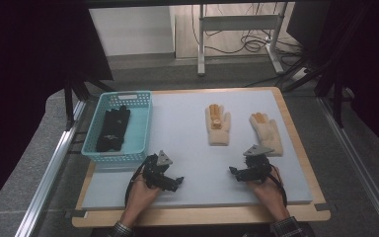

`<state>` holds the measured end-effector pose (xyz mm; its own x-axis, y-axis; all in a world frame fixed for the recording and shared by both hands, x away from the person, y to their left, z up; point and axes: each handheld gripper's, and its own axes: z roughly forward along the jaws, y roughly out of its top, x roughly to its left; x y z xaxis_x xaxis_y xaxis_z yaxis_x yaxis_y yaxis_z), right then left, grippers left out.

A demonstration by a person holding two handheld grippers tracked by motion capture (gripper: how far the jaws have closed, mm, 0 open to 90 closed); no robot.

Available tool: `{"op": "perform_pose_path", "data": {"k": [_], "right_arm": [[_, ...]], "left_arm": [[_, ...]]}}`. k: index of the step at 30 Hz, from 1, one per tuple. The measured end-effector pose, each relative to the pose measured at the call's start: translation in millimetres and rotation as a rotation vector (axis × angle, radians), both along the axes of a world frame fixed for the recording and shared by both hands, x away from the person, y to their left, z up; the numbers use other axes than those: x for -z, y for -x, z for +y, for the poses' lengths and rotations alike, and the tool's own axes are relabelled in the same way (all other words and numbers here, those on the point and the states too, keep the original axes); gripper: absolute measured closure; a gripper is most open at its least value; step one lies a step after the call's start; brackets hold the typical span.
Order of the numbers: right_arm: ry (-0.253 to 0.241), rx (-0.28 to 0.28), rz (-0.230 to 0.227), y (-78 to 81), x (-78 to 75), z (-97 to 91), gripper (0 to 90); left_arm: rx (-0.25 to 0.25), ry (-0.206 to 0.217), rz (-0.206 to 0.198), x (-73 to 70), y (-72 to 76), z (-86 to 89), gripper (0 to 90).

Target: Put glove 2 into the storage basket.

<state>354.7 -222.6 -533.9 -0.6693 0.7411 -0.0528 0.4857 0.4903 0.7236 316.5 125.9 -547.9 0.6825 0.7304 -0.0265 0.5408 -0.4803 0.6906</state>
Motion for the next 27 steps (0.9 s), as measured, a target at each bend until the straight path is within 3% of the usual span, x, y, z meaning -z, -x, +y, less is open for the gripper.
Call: {"op": "perform_pose_path", "data": {"k": [14, 23, 27], "right_arm": [[-0.007, 0.003, 0.003, -0.3, -0.6, -1.1, 15.8], [-0.046, 0.014, 0.011, 0.6, -7.3, -11.7, 34.0], [-0.057, 0.03, -0.001, -0.4, -17.2, -22.8, 47.9]], "left_arm": [[-0.004, 0.01, 0.005, 1.5, 0.4, 1.3, 0.0], [-0.004, 0.01, 0.003, 1.5, 0.5, 1.3, 0.0], [-0.004, 0.011, 0.003, 1.5, 0.5, 1.4, 0.0]]}}
